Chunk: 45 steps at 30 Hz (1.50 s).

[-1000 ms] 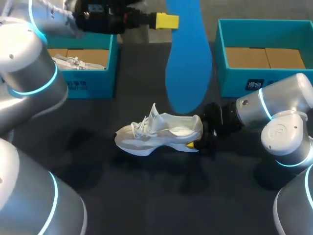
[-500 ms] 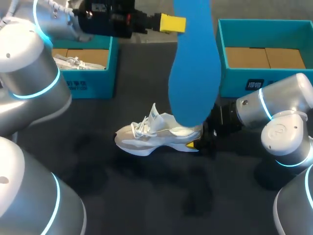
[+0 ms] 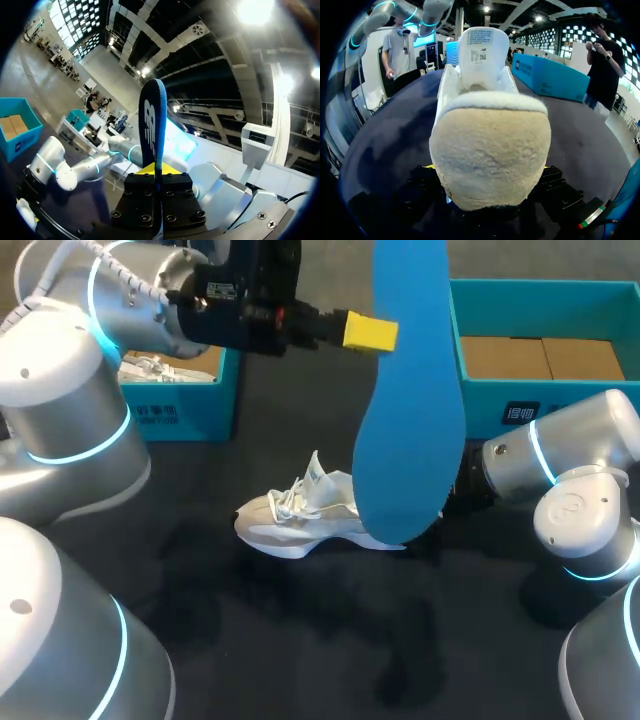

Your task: Take the shoe out of the shoebox, open the shoe tongue, remove and reinsert the insole, then place the shoe into the shoebox

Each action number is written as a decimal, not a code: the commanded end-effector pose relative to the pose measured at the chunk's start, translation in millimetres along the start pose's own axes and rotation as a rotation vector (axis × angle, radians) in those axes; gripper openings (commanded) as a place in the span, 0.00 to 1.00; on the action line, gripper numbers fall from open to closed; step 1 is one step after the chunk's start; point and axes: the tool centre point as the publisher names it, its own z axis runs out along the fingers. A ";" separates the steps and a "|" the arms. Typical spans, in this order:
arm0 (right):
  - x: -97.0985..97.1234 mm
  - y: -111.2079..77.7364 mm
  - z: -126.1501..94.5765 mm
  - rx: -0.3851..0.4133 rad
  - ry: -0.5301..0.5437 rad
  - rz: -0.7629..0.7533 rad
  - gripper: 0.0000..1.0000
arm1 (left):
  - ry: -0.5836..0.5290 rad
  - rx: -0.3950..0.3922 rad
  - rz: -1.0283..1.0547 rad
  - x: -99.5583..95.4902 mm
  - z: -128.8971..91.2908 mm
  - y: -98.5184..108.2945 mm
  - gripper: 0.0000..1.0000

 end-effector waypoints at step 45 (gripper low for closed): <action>2.3 32.5 -29.8 0.276 -0.063 0.030 1.00 | -0.019 0.006 0.026 15.0 -1.0 1.9 0.00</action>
